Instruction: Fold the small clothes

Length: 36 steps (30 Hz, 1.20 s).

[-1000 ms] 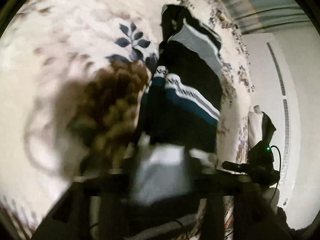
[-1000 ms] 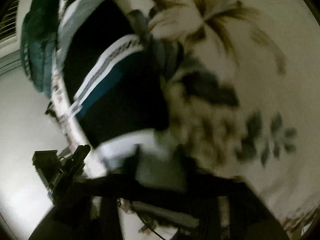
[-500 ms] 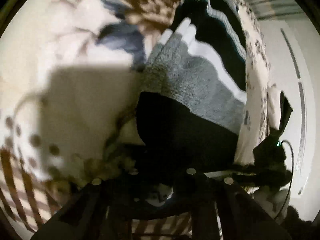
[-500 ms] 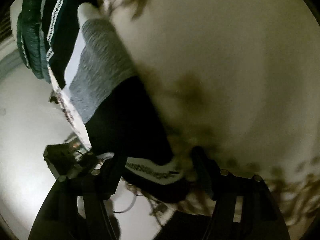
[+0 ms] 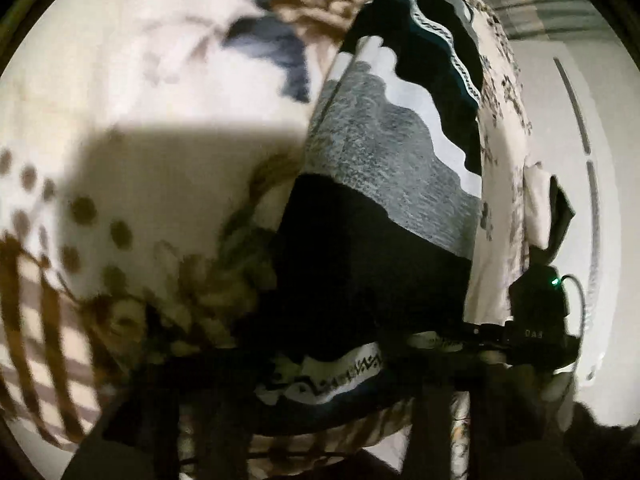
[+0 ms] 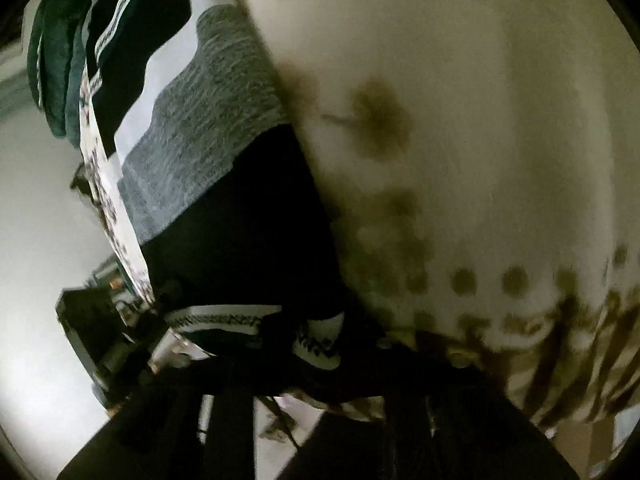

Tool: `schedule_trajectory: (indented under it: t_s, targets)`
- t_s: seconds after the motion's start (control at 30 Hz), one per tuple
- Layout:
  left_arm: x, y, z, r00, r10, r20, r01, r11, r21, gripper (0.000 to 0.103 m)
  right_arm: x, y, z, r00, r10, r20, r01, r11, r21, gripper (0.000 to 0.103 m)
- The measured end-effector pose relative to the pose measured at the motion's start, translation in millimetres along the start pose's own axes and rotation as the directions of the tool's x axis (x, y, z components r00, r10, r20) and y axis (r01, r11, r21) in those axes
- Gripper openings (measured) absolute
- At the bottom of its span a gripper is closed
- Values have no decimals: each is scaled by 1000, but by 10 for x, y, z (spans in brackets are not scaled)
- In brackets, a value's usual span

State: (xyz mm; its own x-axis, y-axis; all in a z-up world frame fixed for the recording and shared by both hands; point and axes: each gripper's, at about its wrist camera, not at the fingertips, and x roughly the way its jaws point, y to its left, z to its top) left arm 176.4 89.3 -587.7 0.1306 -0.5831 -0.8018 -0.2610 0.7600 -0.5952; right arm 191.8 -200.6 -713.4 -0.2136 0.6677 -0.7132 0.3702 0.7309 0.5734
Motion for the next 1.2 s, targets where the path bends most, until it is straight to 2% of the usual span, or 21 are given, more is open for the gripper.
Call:
schedule_trajectory:
  t_s: [0.03, 0.07, 0.23, 0.3, 0.33, 0.37, 0.4, 0.47, 0.6, 0.73, 0.87, 0.97, 1.03, 1.2]
  targets:
    - [-6, 39, -26, 1000, -20, 1, 20, 1000, -6, 57, 22, 22, 10, 1000, 21, -2, -21, 1000, -6, 44]
    - [12, 62, -31, 1000, -24, 2, 24, 1000, -10, 57, 23, 21, 13, 999, 45, -5, -45, 999, -9, 48]
    - [119, 93, -28, 1000, -26, 5, 26, 1000, -11, 59, 194, -151, 91, 991, 127, -50, -127, 992, -6, 56]
    - [114, 44, -22, 1000, -19, 18, 19, 1000, -16, 57, 254, -160, 123, 987, 154, -56, -154, 988, 9, 58]
    - [99, 12, -28, 1000, -10, 23, 10, 1000, -16, 40, 260, -155, 130, 985, 164, -55, -163, 986, 17, 58]
    - [83, -11, -32, 1000, -13, 23, 14, 1000, -20, 11, 252, -146, 129, 984, 172, -53, -171, 985, 21, 53]
    - [61, -28, -38, 999, -34, 20, 35, 999, -38, 12, 232, -120, 120, 985, 164, -44, -164, 986, 14, 34]
    - [-11, -70, -55, 998, -51, 30, 53, 996, -65, 11, 148, -120, 108, 983, 180, -34, -179, 984, 16, 13]
    - [-302, -264, -52, 995, -85, 56, 89, 993, -77, 11, -122, -48, 10, 969, 246, -16, -245, 969, 28, 11]
    - [-628, -565, 153, 983, -146, 112, 152, 987, -56, 11, -460, 288, -38, 948, 317, 10, -317, 949, -7, 11]
    - [-902, -927, 650, 950, -240, 201, 246, 969, -6, 11, -911, 654, 130, 922, 383, 56, -380, 923, -58, 11]
    - [-989, -1135, 1214, 916, -303, 264, 308, 951, 23, 11, -1319, 917, 443, 891, 441, 104, -433, 896, -96, 11]
    - [-943, -1268, 1639, 903, -316, 292, 320, 947, 36, 12, -1625, 1090, 764, 872, 464, 156, -448, 885, -127, 11]
    - [-587, -1438, 2727, 898, -336, 284, 345, 939, 22, 13, -1979, 1567, 1645, 858, 438, 269, -409, 899, -159, 11]
